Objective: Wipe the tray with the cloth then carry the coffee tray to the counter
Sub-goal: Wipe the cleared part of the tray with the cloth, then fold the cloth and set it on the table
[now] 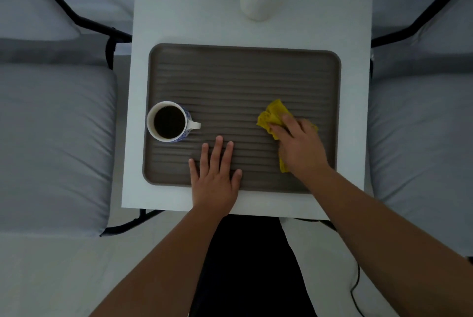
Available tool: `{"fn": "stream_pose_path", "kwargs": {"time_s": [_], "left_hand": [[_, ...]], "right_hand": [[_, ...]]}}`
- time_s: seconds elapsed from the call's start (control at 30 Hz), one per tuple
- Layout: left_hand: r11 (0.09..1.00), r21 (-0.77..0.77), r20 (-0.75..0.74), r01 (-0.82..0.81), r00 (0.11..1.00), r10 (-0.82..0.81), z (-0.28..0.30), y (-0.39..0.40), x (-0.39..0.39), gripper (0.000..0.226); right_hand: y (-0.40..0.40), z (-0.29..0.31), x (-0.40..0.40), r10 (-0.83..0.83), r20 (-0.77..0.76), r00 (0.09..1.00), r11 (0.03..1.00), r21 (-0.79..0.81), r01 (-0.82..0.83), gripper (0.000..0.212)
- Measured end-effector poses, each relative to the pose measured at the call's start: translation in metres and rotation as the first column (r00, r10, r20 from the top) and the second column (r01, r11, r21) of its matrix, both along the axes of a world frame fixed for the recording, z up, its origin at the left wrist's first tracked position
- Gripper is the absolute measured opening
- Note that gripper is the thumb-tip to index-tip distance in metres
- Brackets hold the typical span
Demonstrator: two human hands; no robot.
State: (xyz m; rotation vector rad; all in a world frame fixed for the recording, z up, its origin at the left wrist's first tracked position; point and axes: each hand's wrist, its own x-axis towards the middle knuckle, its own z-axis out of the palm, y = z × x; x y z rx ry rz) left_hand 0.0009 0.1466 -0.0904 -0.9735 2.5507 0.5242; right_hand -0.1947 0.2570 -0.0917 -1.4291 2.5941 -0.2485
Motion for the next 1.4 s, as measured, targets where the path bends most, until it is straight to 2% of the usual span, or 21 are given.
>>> {"fn": "stream_pose_path", "kwargs": {"time_s": [0.07,0.13,0.2,0.27,0.3,0.37,0.43,0.53,0.63,0.73,0.77,0.83,0.87,0.93,1.03,1.1,1.13,1.2,1.23,1.33,1.4], "left_hand": [[1.000,0.015,0.003,-0.002,1.000,0.002,0.003,-0.001,-0.001,0.068],[0.999,0.033,0.006,-0.003,1.000,0.003,0.008,-0.001,-0.003,0.068],[0.996,0.072,-0.010,-0.052,0.999,0.053,0.015,-0.001,-0.008,0.067],[0.986,0.103,-0.054,-0.128,0.989,0.134,0.021,0.005,-0.014,0.062],[0.979,0.130,-0.084,-0.155,0.982,0.166,0.026,0.008,-0.017,0.058],[0.971,0.175,-0.147,-0.162,0.971,0.188,0.032,0.009,-0.031,0.052],[0.967,0.201,-0.238,-0.158,0.949,0.205,0.035,0.005,-0.060,0.051],[0.968,0.243,-0.292,-0.064,0.947,0.136,0.044,0.002,-0.146,0.049],[0.980,0.198,-0.147,0.030,0.989,0.000,0.045,-0.006,-0.183,0.050],[0.962,0.203,-0.057,0.181,0.983,-0.173,0.045,-0.007,-0.181,0.049],[0.947,0.212,-0.050,0.243,0.970,-0.237,0.045,-0.008,-0.179,0.054],[0.903,0.193,-0.070,0.385,0.923,-0.379,0.050,-0.013,-0.180,0.064],[0.870,0.186,-0.080,0.457,0.889,-0.450,0.054,-0.015,-0.183,0.066],[0.811,0.217,-0.087,0.543,0.839,-0.538,0.060,-0.018,-0.189,0.057],[0.770,0.272,-0.090,0.576,0.812,-0.576,0.065,-0.026,-0.199,0.026],[0.741,0.291,-0.103,0.606,0.790,-0.605,0.069,-0.034,-0.204,0.023],[0.731,0.300,-0.114,0.613,0.784,-0.610,0.072,-0.038,-0.207,0.025],[0.735,0.391,-0.139,0.554,0.825,-0.547,0.081,-0.049,-0.213,0.029],[0.740,0.453,-0.144,0.496,0.860,-0.489,0.087,-0.054,-0.216,0.029],[0.752,0.545,-0.200,0.372,0.928,-0.314,0.106,-0.069,-0.226,0.022],[0.793,0.508,-0.282,0.336,0.935,-0.216,0.120,-0.076,-0.238,0.014]], "right_hand": [[0.010,0.005,-0.001,-0.079,0.051,0.996,0.997,-0.001,0.079,0.031],[0.009,0.015,0.000,-0.147,0.189,0.971,0.988,-0.012,0.152,0.036],[0.005,0.028,-0.006,-0.230,0.377,0.897,0.964,-0.040,0.264,0.038],[0.009,0.032,-0.017,-0.328,0.437,0.838,0.906,-0.104,0.410,0.036],[0.014,0.032,-0.020,-0.409,0.402,0.819,0.871,-0.097,0.482,0.037],[0.022,0.034,-0.025,-0.544,0.206,0.813,0.834,0.027,0.551,0.038],[0.026,0.034,-0.024,-0.536,0.077,0.841,0.834,0.206,0.512,0.034],[0.050,0.040,-0.042,-0.527,-0.019,0.850,0.831,0.195,0.520,0.027],[0.050,0.041,-0.031,-0.565,0.030,0.825,0.816,0.165,0.553,0.018],[0.050,0.045,-0.021,-0.534,0.118,0.837,0.846,0.085,0.527,0.016],[0.049,0.050,-0.024,-0.549,0.224,0.805,0.832,0.055,0.552,0.016],[0.048,0.060,-0.031,-0.576,0.533,0.620,0.741,0.022,0.671,0.014],[0.050,0.064,-0.035,-0.566,0.637,0.524,0.693,0.022,0.721,0.015],[0.056,0.071,-0.040,-0.515,0.724,0.459,0.663,-0.002,0.749,0.020],[0.068,0.079,-0.048,-0.426,0.811,0.400,0.682,-0.003,0.732,0.020],[0.075,0.087,-0.053,-0.369,0.871,0.324,0.716,0.044,0.697,0.018],[0.077,0.091,-0.056,-0.354,0.886,0.301,0.745,0.072,0.663,0.023],[0.079,0.096,-0.061,-0.350,0.882,0.316,0.805,0.110,0.584,0.033],[0.078,0.100,-0.065,-0.340,0.877,0.341,0.820,0.099,0.564,0.028],[0.070,0.115,-0.088,-0.311,0.869,0.386,0.782,0.002,0.624,0.016],[0.062,0.127,-0.111,-0.333,0.822,0.462,0.758,-0.058,0.650,0.016]]}}
